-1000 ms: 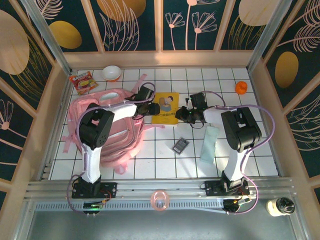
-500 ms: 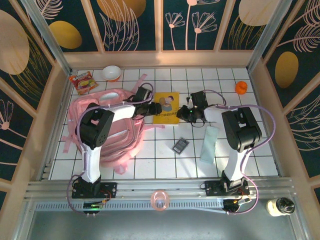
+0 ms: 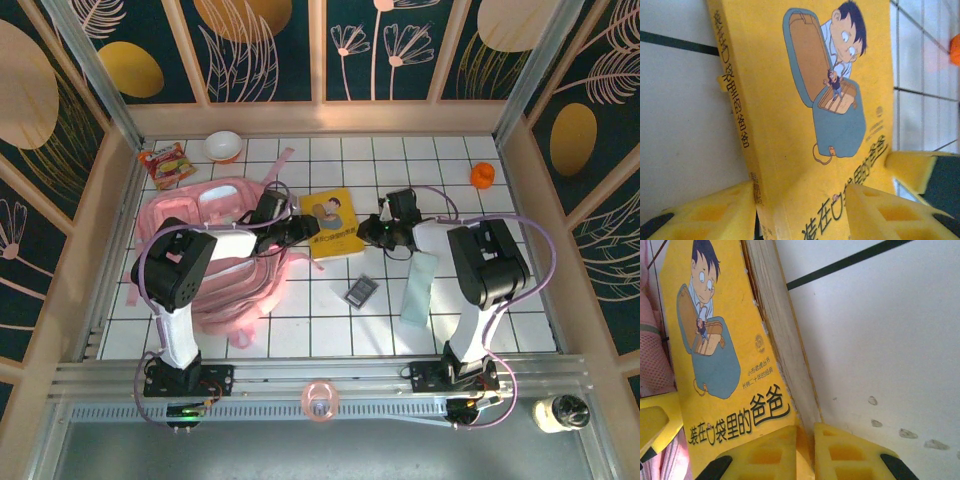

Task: Pack the student bag

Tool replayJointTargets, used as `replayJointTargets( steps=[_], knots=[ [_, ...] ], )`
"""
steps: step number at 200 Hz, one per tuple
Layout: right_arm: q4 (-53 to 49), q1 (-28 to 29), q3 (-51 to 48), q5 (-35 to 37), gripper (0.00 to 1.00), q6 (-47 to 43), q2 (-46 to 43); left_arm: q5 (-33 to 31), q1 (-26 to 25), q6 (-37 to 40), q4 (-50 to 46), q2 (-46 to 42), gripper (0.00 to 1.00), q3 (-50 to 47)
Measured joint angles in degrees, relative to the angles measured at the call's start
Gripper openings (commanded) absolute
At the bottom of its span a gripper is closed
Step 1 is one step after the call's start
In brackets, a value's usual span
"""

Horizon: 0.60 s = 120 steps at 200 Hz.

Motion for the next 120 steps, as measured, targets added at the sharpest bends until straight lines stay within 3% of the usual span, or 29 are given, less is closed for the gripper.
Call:
replayJointTargets(
  steps=[41,82,120],
  knots=[
    [-0.9,0.0,-1.33,1.18,0.13,0.39,-1.6,0.79,0.0,-3.67,6.56,-0.24,0.48,-0.5],
    [-0.37,2.03,-1.86,-0.79,0.13,1.29,-2.19,5.92,-2.58,-4.9,10.34,-1.18,0.46,-0.72],
    [-0.48,2.14,-2.25,-0.52,0.16,1.73,-2.86,4.39,-2.95,-2.4,6.58,-1.18,0.19,0.04]
  ],
)
